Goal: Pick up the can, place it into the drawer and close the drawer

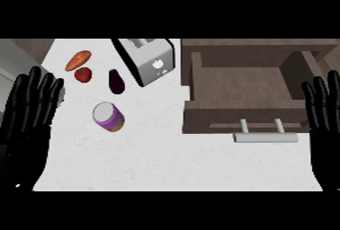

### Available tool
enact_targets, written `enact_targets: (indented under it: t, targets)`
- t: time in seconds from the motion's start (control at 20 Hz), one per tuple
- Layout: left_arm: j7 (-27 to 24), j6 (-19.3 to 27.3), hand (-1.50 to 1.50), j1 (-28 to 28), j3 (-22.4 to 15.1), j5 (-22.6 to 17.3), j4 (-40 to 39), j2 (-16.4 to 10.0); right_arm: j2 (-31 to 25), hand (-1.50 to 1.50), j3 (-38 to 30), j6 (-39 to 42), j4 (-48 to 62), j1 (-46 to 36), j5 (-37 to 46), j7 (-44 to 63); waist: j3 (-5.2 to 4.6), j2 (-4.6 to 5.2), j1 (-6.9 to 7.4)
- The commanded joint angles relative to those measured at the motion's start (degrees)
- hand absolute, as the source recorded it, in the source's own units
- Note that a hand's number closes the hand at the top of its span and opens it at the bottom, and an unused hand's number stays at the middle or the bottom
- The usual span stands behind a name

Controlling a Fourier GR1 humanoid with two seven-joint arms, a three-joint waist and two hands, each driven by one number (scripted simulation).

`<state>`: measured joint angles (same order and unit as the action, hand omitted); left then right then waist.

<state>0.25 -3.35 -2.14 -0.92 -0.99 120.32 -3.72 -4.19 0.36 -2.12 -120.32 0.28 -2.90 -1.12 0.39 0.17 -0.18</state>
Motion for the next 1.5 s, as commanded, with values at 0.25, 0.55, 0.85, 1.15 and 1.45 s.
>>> enact_targets:
  t: [0.25,0.55,0.85,1.15,1.45]
  targets:
    - [-6.09,-18.32,-1.5,-6.0,-0.05,-16.38,-8.2,-6.27,-3.05,-1.5,-1.11,1.29,-1.74,-0.65,2.03,0.48,-0.51,0.0,-1.07]
    - [13.76,-16.97,-1.5,-2.98,2.14,-17.03,-10.63,-11.66,-2.06,-1.5,-1.58,-2.38,2.79,1.54,3.48,14.33,-0.39,-0.19,0.23]
    - [10.71,-20.01,-1.5,-2.88,3.72,-15.98,-14.95,-10.76,0.49,-1.5,1.45,-1.42,-0.26,9.19,5.48,11.94,-0.39,-0.19,0.03]
    - [16.79,-16.95,-1.5,-6.74,4.93,-18.16,-15.16,-9.36,0.61,-1.5,-1.44,1.55,0.8,12.32,3.65,6.54,-0.38,-0.18,-0.07]
    - [13.66,-19.19,-1.5,-6.84,7.3,-16.36,-20.03,-10.12,-3.72,-1.5,-9.86,8.08,2.07,14.19,-4.31,4.0,-0.38,-0.18,-0.21]
